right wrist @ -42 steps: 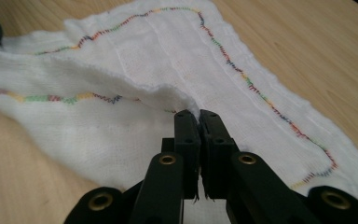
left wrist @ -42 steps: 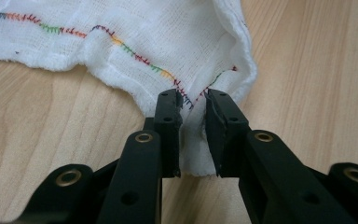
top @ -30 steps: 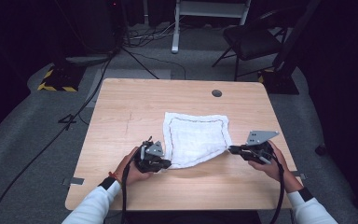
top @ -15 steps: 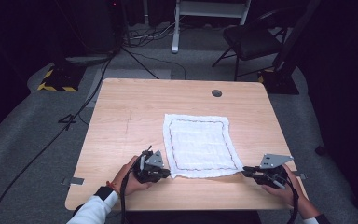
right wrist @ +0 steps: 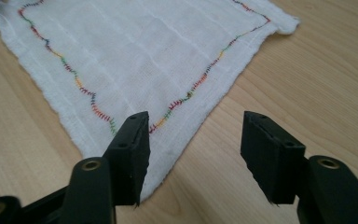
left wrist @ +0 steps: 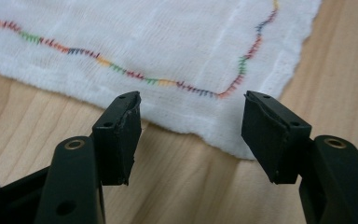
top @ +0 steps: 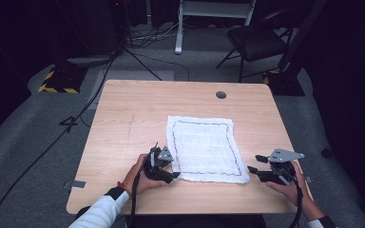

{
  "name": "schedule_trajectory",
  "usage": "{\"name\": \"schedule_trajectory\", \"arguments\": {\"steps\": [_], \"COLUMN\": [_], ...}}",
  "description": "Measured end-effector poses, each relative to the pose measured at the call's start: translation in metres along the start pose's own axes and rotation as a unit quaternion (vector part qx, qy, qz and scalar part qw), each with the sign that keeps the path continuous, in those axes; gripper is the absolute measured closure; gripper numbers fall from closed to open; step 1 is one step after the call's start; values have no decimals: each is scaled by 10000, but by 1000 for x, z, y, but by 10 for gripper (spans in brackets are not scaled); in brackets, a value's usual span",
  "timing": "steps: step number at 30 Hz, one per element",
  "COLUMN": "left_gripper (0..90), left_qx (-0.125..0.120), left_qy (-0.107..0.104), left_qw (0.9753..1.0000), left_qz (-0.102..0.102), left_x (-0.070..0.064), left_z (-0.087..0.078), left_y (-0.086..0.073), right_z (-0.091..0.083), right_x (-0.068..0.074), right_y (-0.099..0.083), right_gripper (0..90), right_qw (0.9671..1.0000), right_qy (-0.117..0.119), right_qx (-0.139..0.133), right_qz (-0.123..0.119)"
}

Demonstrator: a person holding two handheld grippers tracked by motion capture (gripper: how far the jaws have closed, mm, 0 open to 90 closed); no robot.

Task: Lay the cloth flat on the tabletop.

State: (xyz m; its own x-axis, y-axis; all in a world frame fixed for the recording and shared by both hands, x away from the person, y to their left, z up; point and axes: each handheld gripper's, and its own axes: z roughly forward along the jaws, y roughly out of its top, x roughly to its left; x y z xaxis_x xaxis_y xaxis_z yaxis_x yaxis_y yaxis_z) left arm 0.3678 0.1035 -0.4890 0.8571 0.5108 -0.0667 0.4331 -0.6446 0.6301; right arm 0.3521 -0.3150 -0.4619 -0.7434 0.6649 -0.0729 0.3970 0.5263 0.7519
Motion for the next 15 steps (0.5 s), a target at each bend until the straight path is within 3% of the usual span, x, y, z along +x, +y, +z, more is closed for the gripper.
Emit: {"name": "schedule_trajectory", "arguments": {"steps": [6, 12, 15], "left_gripper": [366, 352, 283], "left_qx": [68, 203, 205], "left_qy": [97, 252, 287], "left_qw": [9998, 9993, 9993], "left_qz": [129, 189, 155], "left_x": [-5, -9, -7], "left_z": [-4, -11, -13], "left_y": [-7, -12, -14], "right_z": [26, 29, 29], "right_x": [4, 8, 10], "right_y": [6, -2, 1], "right_gripper": [373, 349, 346], "right_qw": [9994, 9988, 9988], "right_qy": [41, 144, 139], "right_qx": [330, 460, 441], "right_qz": [-127, -108, -186]}}
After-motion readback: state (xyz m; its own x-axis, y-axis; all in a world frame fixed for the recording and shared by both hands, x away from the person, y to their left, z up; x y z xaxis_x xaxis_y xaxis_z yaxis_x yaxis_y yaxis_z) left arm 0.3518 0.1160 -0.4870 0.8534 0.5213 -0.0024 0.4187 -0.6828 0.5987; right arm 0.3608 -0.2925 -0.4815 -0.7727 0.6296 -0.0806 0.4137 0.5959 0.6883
